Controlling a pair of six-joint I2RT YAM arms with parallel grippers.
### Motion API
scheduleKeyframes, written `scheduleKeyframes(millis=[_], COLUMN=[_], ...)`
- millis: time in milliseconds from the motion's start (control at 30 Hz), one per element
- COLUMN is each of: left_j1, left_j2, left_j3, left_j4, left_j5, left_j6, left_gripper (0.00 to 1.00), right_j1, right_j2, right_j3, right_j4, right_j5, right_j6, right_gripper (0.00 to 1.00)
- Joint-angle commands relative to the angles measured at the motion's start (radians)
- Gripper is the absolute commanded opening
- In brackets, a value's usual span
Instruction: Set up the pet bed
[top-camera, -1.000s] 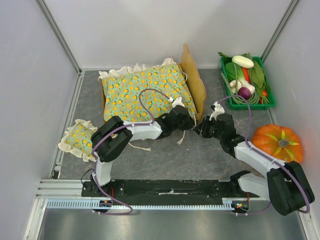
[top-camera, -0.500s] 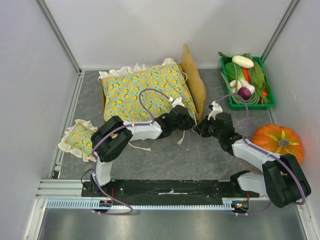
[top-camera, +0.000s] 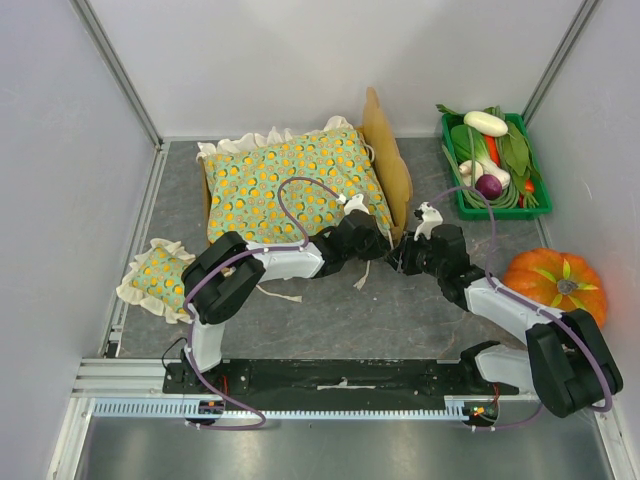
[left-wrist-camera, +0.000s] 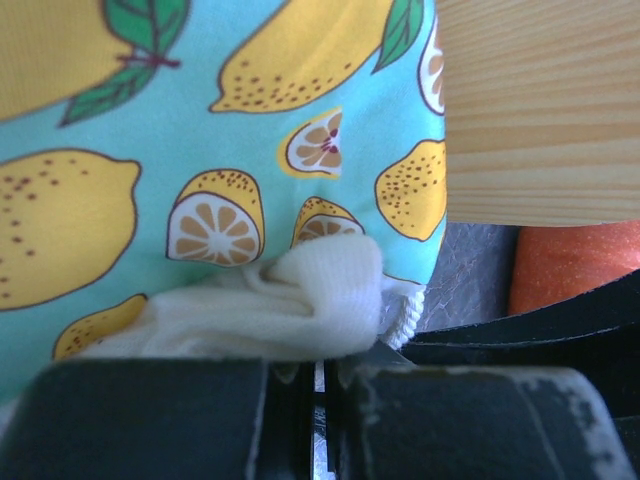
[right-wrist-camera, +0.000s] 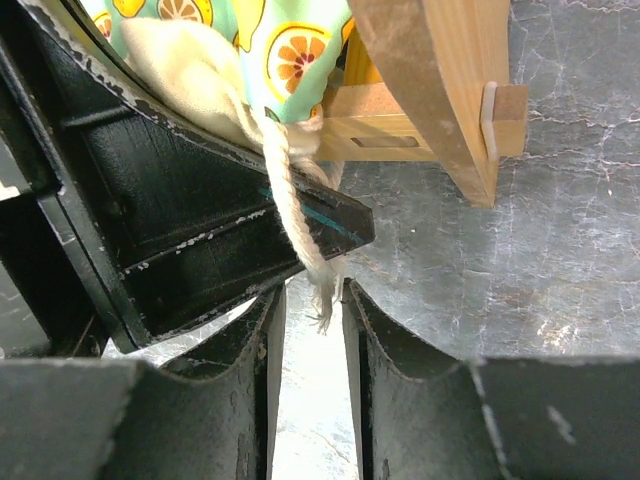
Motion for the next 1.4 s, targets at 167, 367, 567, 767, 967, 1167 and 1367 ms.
scheduleKeyframes(millis=[167, 367, 567, 767, 967, 1167, 1367], left_j1=[0.016, 0.018, 0.018, 0.021, 0.022, 0.019, -0.010], left_j2=[-0.005, -0.005, -0.008, -0.028, -0.069, -0.135, -0.193], left_j3=[0.000, -0.003, -0.007, -0.018, -0.030, -0.069, -0.098], left_j4=[0.024, 0.029, 0.028, 0.026, 0.000, -0.022, -0.061], left_j5=[0.001, 0.004, 0.002, -0.007, -0.031, -0.054, -0.085], left_j6=[0.015, 0.012, 0.012, 0.018, 0.052, 0.089, 0.190], left_gripper=[0.02, 0.02, 0.02, 0.05, 0.37, 0.47, 0.48], right_j1=[-0.005, -0.005, -0.005, -0.005, -0.005, -0.005, -0.005], right_j2=[0.033, 0.039, 0.032, 0.001, -0.047, -0.042, -0.018], right_j3=[0.028, 0.020, 0.017, 0.035, 0.036, 0.048, 0.066], right_j4=[0.052, 0.074, 0.065, -0.099, -0.196, -0.201, -0.187], right_j5=[-0.017, -0.007, 0.009, 0.080, 0.143, 0.169, 0.168], right_j6=[-0.031, -0.040, -0.049, -0.060, -0.043, -0.041, -0.049], right_gripper=[0.35, 0.18, 0.00, 0.00, 0.00, 0.00, 0.00])
